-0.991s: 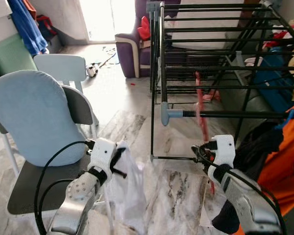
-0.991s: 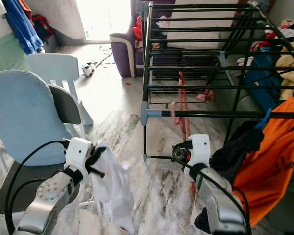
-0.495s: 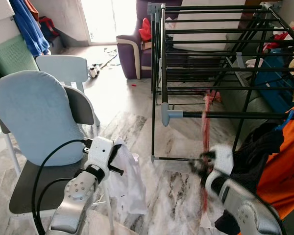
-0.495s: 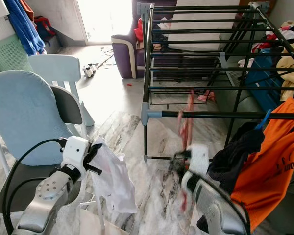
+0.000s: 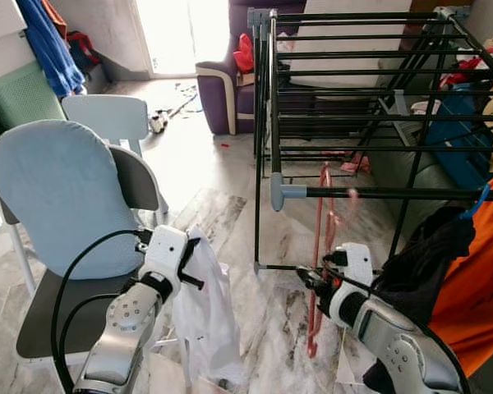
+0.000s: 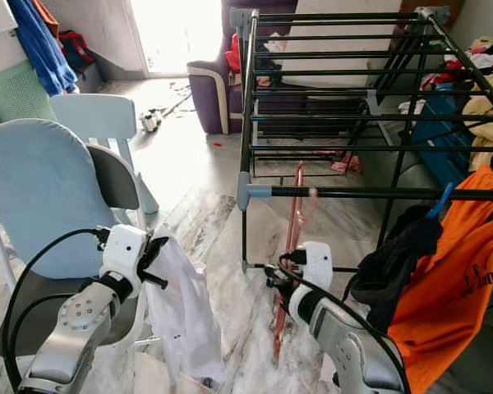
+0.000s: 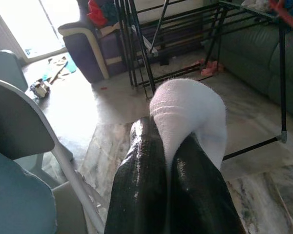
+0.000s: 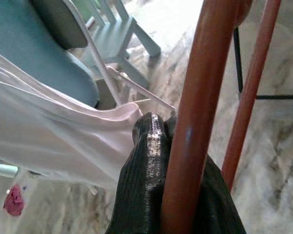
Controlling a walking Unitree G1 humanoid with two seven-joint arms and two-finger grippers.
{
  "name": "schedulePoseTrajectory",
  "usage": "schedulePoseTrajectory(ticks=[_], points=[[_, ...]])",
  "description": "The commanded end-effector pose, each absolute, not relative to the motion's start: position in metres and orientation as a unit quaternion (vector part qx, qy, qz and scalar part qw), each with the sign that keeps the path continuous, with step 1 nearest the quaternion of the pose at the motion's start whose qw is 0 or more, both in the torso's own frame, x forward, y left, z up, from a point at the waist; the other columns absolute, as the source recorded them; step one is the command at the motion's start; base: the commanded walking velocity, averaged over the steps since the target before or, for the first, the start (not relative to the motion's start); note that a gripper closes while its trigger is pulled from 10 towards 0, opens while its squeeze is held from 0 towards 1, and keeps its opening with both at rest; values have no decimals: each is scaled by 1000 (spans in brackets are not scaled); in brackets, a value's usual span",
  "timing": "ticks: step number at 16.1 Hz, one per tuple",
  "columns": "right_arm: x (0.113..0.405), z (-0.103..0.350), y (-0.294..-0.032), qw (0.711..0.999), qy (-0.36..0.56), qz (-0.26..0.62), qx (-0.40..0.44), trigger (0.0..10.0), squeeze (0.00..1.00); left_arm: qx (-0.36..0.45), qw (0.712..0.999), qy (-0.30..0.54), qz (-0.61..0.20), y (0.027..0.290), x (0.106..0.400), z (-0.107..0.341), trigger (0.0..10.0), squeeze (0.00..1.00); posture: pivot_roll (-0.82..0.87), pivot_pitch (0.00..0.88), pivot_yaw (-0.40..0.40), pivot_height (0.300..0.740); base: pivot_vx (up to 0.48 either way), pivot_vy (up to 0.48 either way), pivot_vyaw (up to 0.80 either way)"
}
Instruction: Hang hanger
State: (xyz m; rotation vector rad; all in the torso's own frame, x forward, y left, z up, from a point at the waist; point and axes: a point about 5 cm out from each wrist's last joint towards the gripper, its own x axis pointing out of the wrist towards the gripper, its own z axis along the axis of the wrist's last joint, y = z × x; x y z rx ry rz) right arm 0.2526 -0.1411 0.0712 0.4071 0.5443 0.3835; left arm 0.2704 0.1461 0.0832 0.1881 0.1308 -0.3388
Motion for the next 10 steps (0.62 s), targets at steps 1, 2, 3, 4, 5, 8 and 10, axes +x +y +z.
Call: schedulePoseTrajectory(ticks=[1,2,3,4,5,8,10], points=[[254,79,-143,932,245,202,174,10000,0,100,981,47,-160,149,274,90,10000,0,-113,0,55,740,0,0,0],[253,78,-144,933,246,205,165,10000,0,100,981,48,-159,149,273,90,10000,0,-112,0,54,740,0,0,0],[253,77,-147,934,246,206,155,10000,0,99,981,48,-160,149,273,90,10000,0,-112,0,52,740,0,0,0],[253,76,-148,934,247,208,153,10000,0,99,981,48,-159,149,273,90,10000,0,-113,0,51,740,0,0,0],[253,76,-149,934,247,211,148,10000,0,98,981,48,-158,149,272,89,10000,0,-112,0,49,740,0,0,0],[256,76,-149,934,249,222,131,10000,0,97,982,48,-156,149,272,89,10000,0,-110,0,45,740,0,0,0],[255,73,-151,933,260,222,117,10000,0,98,982,49,-156,150,272,89,10000,0,-108,0,44,740,0,0,0]])
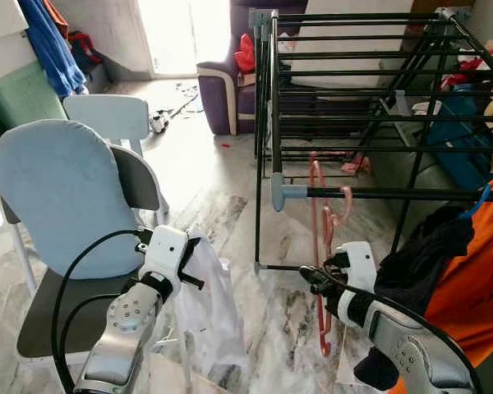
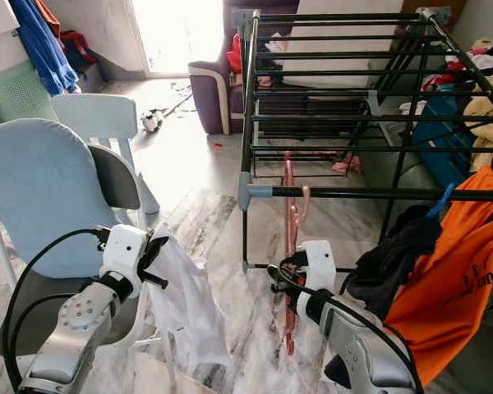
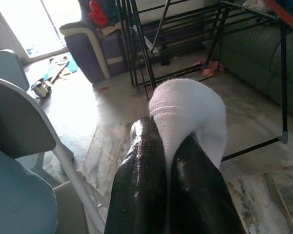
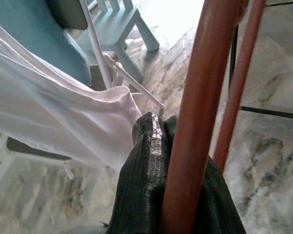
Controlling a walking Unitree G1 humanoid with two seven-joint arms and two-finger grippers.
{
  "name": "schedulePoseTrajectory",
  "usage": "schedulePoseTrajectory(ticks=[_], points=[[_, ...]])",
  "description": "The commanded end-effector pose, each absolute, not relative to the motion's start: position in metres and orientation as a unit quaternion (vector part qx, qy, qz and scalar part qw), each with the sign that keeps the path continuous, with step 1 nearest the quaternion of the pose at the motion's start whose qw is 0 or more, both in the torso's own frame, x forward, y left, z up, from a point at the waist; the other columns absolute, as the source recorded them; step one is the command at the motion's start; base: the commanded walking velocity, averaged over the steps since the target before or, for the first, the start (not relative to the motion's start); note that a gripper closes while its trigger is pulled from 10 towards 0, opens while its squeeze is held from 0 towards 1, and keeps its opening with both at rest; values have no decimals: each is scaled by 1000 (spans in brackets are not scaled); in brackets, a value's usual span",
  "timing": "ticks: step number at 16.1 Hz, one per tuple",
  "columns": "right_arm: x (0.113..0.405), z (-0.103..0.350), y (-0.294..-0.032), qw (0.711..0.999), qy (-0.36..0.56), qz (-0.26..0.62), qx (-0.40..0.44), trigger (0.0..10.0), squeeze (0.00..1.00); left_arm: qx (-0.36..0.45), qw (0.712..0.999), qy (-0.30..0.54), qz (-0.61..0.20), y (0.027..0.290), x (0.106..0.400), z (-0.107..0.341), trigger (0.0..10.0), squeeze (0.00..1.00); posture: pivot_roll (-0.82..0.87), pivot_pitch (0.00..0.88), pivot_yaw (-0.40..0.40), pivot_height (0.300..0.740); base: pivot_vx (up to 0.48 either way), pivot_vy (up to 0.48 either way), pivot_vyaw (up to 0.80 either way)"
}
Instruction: Hang hanger
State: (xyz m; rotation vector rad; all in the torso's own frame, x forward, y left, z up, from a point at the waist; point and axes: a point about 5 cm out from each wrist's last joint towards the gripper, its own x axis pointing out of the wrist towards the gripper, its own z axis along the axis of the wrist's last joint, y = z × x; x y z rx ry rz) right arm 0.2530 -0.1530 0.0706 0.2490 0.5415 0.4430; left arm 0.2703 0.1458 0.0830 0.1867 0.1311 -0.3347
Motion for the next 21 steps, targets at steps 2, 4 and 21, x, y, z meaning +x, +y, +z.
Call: schedulePoseTrajectory(ticks=[2,4,21], points=[[254,68,-156,929,279,218,105,10000,0,99,982,51,-154,151,271,89,10000,0,-107,0,43,740,0,0,0],[254,65,-161,931,284,208,97,10000,0,99,982,52,-155,150,270,88,10000,0,-109,0,44,740,0,0,0],[329,83,-178,925,323,167,111,10000,0,107,980,64,-157,150,269,84,10000,0,-90,0,30,740,0,0,0]])
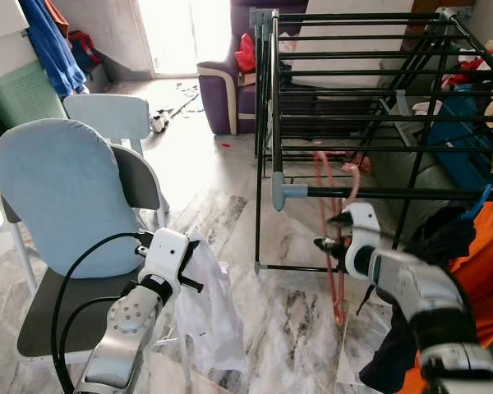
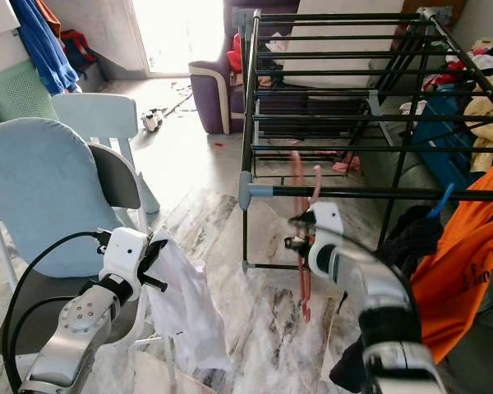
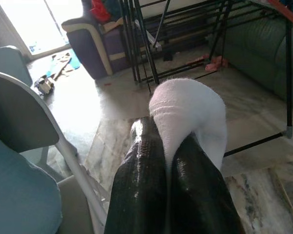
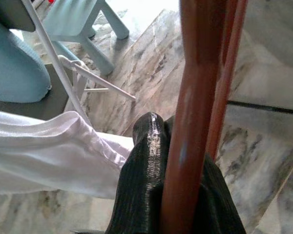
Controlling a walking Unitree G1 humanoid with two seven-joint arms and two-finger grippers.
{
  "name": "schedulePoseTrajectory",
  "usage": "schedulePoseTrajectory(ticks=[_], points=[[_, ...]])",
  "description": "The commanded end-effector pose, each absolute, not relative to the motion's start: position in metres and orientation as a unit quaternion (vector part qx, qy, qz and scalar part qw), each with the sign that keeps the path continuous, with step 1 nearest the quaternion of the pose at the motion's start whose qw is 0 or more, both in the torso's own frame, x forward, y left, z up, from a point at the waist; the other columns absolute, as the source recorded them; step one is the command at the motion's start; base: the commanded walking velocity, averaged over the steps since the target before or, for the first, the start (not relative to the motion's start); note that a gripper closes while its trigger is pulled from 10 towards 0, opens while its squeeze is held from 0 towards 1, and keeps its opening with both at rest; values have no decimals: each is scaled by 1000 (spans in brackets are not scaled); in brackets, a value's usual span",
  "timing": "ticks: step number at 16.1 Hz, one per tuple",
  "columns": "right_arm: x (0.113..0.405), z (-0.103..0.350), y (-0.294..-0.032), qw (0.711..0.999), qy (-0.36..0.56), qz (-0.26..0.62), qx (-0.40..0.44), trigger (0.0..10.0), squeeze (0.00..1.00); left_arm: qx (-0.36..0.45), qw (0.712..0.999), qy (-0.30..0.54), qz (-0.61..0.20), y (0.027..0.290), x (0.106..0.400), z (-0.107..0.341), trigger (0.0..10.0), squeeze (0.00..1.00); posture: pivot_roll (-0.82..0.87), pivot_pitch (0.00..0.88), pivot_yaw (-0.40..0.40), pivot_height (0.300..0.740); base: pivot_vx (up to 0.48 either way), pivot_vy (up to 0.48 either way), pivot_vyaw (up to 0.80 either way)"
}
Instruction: Hang hanger
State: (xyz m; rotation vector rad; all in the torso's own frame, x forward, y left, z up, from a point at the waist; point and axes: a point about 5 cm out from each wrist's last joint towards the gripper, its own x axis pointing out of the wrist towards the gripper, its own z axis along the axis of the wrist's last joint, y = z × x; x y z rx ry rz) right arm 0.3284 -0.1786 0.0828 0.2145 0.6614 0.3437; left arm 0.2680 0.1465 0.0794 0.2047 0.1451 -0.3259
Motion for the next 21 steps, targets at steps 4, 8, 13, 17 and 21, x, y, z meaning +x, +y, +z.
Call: schedulePoseTrajectory(ticks=[4,8,13,17,21], points=[[324,62,-174,903,369,156,158,10000,0,108,980,66,-156,151,270,84,10000,0,-83,0,31,740,0,0,0],[320,52,-176,898,382,152,159,10000,0,110,979,67,-157,152,270,84,10000,0,-84,0,38,740,0,0,0],[322,53,-180,903,373,151,151,10000,0,110,979,67,-159,151,271,84,10000,0,-84,0,41,740,0,0,0],[318,59,-182,940,301,159,-12,10000,1000,110,979,68,-158,151,269,84,10000,0,-84,0,42,740,0,0,0],[308,65,-178,948,273,150,-60,10000,1000,110,978,69,-162,149,270,83,10000,0,-89,0,48,740,0,0,0]])
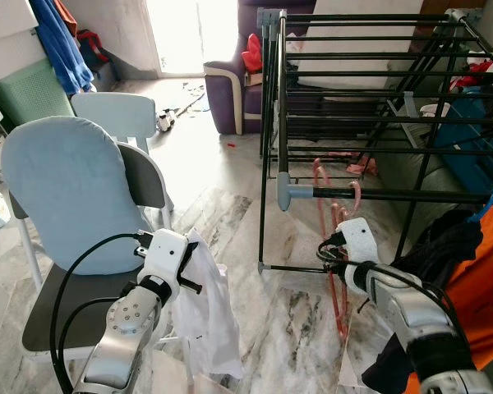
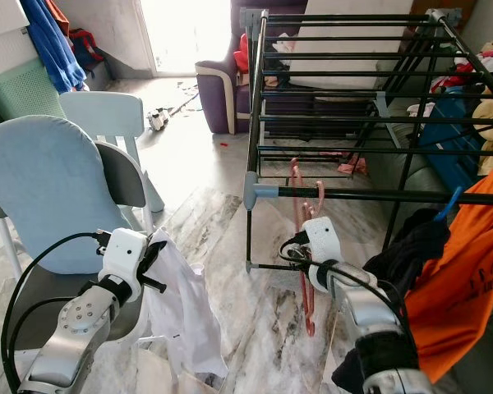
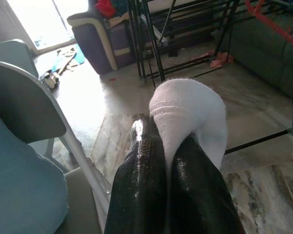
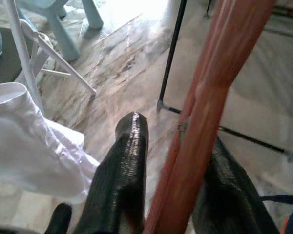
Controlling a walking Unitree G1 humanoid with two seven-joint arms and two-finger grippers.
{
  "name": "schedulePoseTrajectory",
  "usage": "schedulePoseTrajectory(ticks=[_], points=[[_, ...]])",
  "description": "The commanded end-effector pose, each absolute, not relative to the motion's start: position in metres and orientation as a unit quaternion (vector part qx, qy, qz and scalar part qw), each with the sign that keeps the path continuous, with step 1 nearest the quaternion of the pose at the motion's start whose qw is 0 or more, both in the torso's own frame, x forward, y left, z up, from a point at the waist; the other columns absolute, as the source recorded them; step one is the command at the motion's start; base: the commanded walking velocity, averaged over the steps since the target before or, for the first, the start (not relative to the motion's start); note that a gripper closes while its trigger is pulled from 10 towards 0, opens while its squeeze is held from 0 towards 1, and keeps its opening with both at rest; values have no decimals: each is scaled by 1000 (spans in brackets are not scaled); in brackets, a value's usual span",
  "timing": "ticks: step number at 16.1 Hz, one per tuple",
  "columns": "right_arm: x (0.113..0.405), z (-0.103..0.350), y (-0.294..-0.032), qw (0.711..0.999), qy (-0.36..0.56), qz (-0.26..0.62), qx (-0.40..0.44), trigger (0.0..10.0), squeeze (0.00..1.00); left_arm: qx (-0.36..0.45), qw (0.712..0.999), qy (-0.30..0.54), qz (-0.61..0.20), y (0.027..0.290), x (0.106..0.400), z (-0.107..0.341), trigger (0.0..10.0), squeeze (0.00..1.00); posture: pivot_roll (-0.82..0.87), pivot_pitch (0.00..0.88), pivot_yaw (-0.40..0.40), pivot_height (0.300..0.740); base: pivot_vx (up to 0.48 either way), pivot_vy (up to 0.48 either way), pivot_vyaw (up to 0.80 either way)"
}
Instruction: Hang hanger
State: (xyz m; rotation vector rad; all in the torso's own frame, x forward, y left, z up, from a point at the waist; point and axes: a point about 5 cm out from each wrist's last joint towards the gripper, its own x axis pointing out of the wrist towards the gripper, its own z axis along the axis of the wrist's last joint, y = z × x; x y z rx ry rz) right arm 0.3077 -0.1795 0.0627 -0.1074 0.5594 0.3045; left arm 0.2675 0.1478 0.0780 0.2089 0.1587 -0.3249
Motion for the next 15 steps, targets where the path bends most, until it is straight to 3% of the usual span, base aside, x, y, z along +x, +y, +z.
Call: schedulePoseTrajectory(ticks=[1,5,14,15], points=[[307,65,-179,949,273,147,-60,10000,1000,110,978,69,-163,149,271,83,10000,0,-90,0,49,740,0,0,0],[301,67,-194,957,256,98,-97,10000,1000,112,977,72,-165,148,271,81,10000,0,-100,0,41,740,0,0,0],[299,82,-188,966,210,79,-126,10000,1000,111,976,76,-169,143,272,79,10000,0,-105,0,47,740,0,0,0],[299,84,-189,966,216,75,-117,10000,922,112,976,77,-169,144,271,78,10000,0,-104,0,46,740,0,0,0]])
